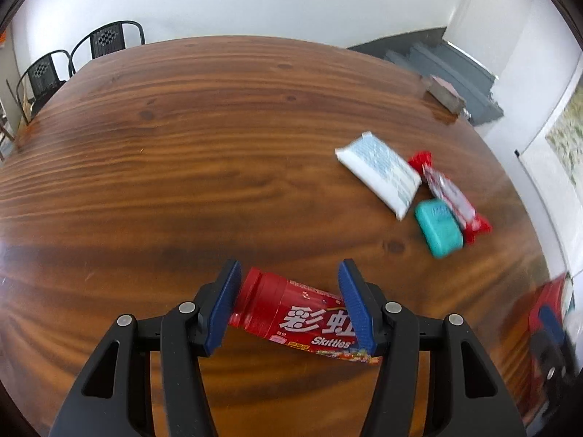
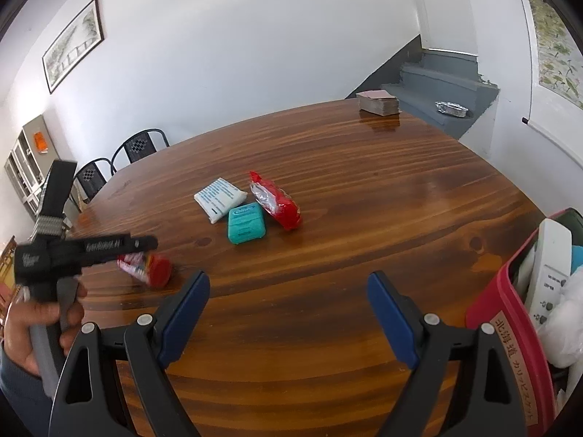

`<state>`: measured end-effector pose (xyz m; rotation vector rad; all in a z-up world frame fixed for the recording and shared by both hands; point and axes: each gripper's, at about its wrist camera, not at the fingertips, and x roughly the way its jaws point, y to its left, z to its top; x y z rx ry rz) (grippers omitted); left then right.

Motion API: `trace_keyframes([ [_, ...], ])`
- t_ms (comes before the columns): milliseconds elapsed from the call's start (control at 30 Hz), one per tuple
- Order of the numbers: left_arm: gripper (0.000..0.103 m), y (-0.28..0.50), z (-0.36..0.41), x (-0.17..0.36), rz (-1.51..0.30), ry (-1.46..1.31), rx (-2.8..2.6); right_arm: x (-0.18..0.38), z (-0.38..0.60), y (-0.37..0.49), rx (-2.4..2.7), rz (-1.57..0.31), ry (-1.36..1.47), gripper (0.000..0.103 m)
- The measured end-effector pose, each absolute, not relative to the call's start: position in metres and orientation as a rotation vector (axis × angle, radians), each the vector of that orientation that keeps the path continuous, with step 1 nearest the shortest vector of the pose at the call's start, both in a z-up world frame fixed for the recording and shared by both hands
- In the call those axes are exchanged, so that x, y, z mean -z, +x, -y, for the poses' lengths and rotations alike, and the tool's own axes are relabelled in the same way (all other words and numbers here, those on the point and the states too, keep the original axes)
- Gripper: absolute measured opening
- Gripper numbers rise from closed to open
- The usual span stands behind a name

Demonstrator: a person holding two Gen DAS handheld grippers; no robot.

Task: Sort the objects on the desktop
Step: 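Grasp the red Skittles tube with the left tool and lift it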

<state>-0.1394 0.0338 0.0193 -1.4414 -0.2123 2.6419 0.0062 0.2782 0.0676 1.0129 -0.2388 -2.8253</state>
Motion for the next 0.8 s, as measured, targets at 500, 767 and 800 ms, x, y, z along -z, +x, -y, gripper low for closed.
trace_keyframes([
  [500, 0.059, -0.092, -0.024, -0.031, 0.63, -1.443, -2.609, -0.071, -0.283, 0.009, 2.839, 0.272, 0.992, 0.091],
  [767, 0.059, -0.096, -0.032, -0.022, 0.813, -1.481, -2.621, -0.072, -0.287, 0.012, 2.848, 0.293, 0.976, 0.091],
  [800, 0.06, -0.1, -0.033, -0.019, 0.83, -1.49, -2.628, -0.073, -0.287, 0.012, 2.847, 0.293, 0.973, 0.091],
])
